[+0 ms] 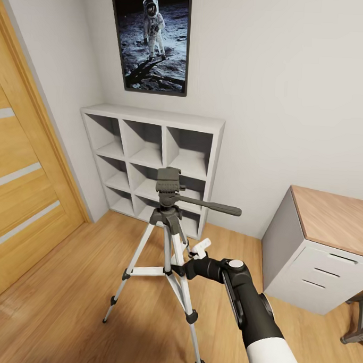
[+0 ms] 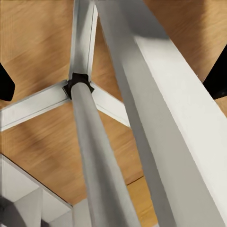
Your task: Attach the digital camera to the camera tripod in the bedroom.
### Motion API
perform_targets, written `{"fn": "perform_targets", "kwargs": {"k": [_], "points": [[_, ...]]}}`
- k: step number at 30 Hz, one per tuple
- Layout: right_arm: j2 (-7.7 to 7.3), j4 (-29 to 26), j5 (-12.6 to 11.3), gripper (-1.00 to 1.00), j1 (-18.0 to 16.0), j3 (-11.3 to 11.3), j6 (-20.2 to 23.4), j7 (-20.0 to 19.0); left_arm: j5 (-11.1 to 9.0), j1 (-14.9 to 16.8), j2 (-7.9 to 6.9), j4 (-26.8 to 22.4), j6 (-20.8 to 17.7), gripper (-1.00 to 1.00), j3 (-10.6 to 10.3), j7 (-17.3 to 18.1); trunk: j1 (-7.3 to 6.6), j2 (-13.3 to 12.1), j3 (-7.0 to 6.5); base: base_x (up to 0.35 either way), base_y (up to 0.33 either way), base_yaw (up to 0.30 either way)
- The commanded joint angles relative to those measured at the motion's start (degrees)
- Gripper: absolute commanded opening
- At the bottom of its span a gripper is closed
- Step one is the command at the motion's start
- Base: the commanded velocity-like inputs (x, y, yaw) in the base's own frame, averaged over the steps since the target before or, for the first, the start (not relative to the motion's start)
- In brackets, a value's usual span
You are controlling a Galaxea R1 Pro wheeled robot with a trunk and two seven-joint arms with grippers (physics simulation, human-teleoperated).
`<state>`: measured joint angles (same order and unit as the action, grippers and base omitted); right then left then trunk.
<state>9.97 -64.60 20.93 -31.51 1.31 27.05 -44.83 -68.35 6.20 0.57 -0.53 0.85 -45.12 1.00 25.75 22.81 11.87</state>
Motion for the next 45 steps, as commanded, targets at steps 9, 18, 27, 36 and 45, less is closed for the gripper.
{"fn": "perform_targets", "kwargs": {"k": [9,18,27,36,45], "points": [[0.03,0.1,-2.7,-1.0,0.0,0.2,0.0,1.3,-0.5,0.0,-1.04,-0.3,0.0,-1.0,-0.4,0.5,0.03,0.1,0.11,0.0,0.0,0.0],[0.03,0.4,-2.8,-1.0,0.0,0.0,-2.8,1.3,3.6,1.8,-6.47,-3.4,-0.9,-1.0,-0.9,0.6,0.03,0.1,0.11,0.0,0.0,0.0],[0.03,3.5,-2.6,-1.0,0.0,-0.1,-3.8,1.3,7.3,36.2,-15.73,-16.7,-29.2,-1.0,-0.9,-1.4,0.03,0.1,0.11,0.0,0.0,0.0],[-2.26,5.0,-2.6,-1.0,0.0,-0.2,-4.1,1.2,12.3,66.7,-19.01,-40.0,-56.1,-1.0,5.9,-18.9,0.03,0.1,0.11,0.0,0.0,0.0],[-2.42,5.0,-2.6,-1.0,0.0,-0.2,-5.3,1.2,12.1,78.7,-18.57,-46.0,-60.1,-1.0,16.3,-37.3,0.03,0.1,0.11,0.0,0.0,0.0]]}}
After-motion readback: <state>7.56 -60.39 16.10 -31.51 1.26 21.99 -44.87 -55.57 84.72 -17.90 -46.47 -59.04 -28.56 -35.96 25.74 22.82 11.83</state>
